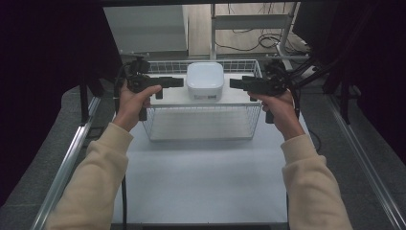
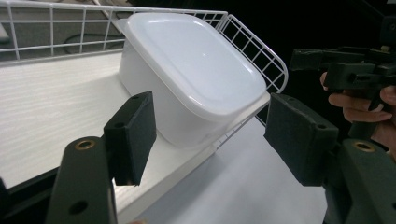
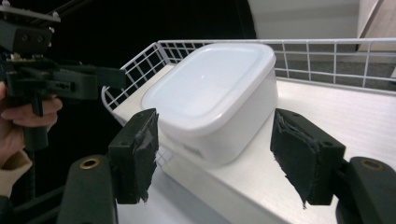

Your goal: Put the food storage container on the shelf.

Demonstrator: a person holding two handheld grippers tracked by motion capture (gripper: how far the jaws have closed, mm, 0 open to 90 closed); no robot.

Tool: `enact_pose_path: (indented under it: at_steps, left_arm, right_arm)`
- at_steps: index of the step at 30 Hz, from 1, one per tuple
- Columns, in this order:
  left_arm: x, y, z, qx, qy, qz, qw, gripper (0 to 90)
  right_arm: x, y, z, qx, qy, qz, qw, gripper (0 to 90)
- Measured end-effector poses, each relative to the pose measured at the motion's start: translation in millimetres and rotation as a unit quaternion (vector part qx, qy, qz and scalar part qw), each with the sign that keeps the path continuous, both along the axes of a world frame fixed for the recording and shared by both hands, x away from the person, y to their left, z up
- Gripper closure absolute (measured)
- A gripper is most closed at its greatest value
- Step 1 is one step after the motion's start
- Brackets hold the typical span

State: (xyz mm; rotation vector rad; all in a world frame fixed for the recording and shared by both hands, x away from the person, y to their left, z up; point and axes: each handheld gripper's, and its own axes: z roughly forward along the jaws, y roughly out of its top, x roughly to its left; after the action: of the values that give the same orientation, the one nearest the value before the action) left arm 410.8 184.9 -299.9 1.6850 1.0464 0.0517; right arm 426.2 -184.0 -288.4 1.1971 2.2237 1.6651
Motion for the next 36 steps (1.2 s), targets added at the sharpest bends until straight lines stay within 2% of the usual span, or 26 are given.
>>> enact_pose_path:
  at_steps: [5, 8, 9, 10, 14, 17, 18, 19, 23, 25, 30, 31, 32, 34, 36]
  left_arm:
    - [-19.2, 0.7, -0.6, 0.011, -0.019, 0.001, 0.9998, 32.2]
    - [-35.3, 3.0, -2.9, 0.017, -0.031, 0.0, 0.9994, 32.0]
    - [-41.6, 4.1, -4.7, 0.022, -0.037, 0.0, 0.9991, 31.6]
    - [-47.9, 5.5, -6.7, 0.027, -0.043, 0.001, 0.9987, 31.6]
    - [-74.9, 10.8, -18.0, 0.055, -0.064, 0.009, 0.9964, 29.8]
    - [-93.0, 13.7, -33.5, 0.071, -0.072, 0.005, 0.9949, 28.8]
    - [-98.7, 14.3, -40.1, 0.075, -0.068, 0.005, 0.9948, 28.1]
    - [-103.7, 15.3, -47.4, 0.079, -0.068, 0.002, 0.9946, 28.1]
    - [-119.7, 20.3, -79.7, 0.093, -0.06, 0.008, 0.9939, 27.7]
    - [-125.2, 22.8, -97.1, 0.096, -0.046, 0.011, 0.9942, 27.5]
    - [-133.4, 31.1, -135.1, 0.106, -0.015, 0.02, 0.9941, 27.4]
    - [-134.6, 31.9, -139.3, 0.11, -0.014, 0.021, 0.9937, 27.4]
    - [-136.6, 33.0, -144.6, 0.113, -0.012, 0.023, 0.9933, 27.4]
    - [-140.5, 35.1, -155.7, 0.109, -0.003, 0.026, 0.9937, 27.4]
    - [-141.5, 36.2, -164.9, 0.116, 0.009, 0.023, 0.9929, 27.3]
  right_arm:
    - [-16.0, -9.6, -7.7, -0.005, -0.014, 0.009, 0.9998, 31.8]
    - [-23.3, -13.7, -11.8, -0.005, -0.019, 0.008, 0.9998, 31.8]
    - [-32.3, -18.5, -16.4, -0.006, -0.027, 0.007, 0.9996, 31.6]
    - [-32.3, -18.5, -16.4, -0.006, -0.027, 0.007, 0.9996, 31.6]
    - [-59.5, -28.3, -22.6, -0.016, -0.055, 0.0, 0.9984, 31.3]
    - [-79.8, -34.4, -31.1, -0.027, -0.072, -0.005, 0.997, 30.7]
    - [-91.3, -39.0, -38.4, -0.032, -0.077, -0.005, 0.9966, 30.5]
    - [-91.3, -39.0, -38.4, -0.032, -0.077, -0.005, 0.9966, 30.5]
    - [-109.8, -49.6, -56.6, -0.04, -0.079, -0.008, 0.996, 29.9]
    - [-117.7, -54.0, -67.7, -0.044, -0.075, -0.008, 0.9962, 29.8]
    - [-134.4, -60.2, -102.8, -0.061, -0.051, -0.007, 0.9968, 29.3]
    - [-138.9, -60.9, -119.9, -0.073, -0.037, -0.01, 0.9966, 29.1]
    - [-138.9, -60.9, -119.9, -0.073, -0.037, -0.01, 0.9966, 29.1]
    - [-142.3, -61.5, -137.3, -0.084, -0.026, -0.014, 0.996, 29.0]
    - [-143.6, -63.2, -153.5, -0.088, -0.015, -0.016, 0.9959, 29.0]
